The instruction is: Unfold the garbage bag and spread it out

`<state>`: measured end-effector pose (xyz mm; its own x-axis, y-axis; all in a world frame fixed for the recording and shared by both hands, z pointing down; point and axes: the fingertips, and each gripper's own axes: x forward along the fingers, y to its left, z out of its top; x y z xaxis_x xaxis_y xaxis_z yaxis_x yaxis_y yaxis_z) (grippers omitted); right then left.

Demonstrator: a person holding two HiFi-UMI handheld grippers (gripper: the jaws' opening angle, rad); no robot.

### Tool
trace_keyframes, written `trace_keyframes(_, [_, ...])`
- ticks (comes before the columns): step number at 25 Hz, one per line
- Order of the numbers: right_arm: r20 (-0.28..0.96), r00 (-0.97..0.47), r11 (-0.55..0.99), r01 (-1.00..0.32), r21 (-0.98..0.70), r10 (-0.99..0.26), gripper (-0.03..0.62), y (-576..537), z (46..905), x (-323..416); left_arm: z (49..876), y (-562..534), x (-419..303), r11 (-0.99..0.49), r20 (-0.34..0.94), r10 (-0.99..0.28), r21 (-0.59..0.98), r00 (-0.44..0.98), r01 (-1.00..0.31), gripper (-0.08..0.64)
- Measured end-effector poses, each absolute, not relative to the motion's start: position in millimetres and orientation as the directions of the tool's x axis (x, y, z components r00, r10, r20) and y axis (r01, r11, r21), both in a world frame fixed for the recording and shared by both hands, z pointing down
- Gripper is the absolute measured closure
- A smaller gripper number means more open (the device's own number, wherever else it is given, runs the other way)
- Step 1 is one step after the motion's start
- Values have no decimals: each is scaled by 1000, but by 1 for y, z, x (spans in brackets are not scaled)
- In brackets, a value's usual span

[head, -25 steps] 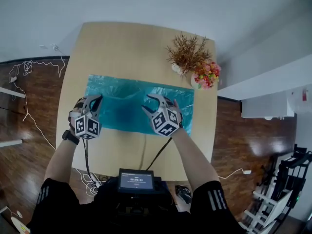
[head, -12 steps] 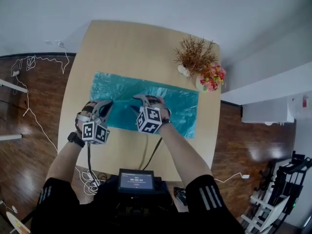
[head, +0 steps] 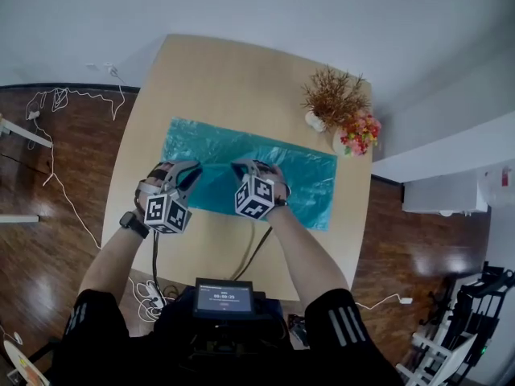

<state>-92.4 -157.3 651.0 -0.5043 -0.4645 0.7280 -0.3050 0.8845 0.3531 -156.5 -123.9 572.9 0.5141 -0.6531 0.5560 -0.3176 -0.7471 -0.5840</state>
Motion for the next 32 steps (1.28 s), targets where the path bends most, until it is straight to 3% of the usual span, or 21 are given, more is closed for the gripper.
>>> trace_keyframes(8, [708,-509,871,-320,372,-490,575,-161,643,-83,525,-147,-223,-692,525,-722,-540,451,-479,463])
trace_keyframes(13, [706,-504,867,-334,371,-497,575,-156,640,-81,552,-193,-282,-738,670,-634,-373,387,-563,466])
trace_keyframes(20, [721,-469,854,-381,354,-509,575,-148,645,-77,664,-226,-278,-912,875,-355,-246,330,-328,465])
trace_keyframes(28, [738,-434,833,-454,316,-516,575,-141,661,-64,753,-223,-273,-976,950,-198,-168,243,-141,463])
trace_keyframes(32, [733,-430,823,-471,316,-527,575,-136,658,-61,770,-219,-282,-978,958,-180,-149,223,-148,476])
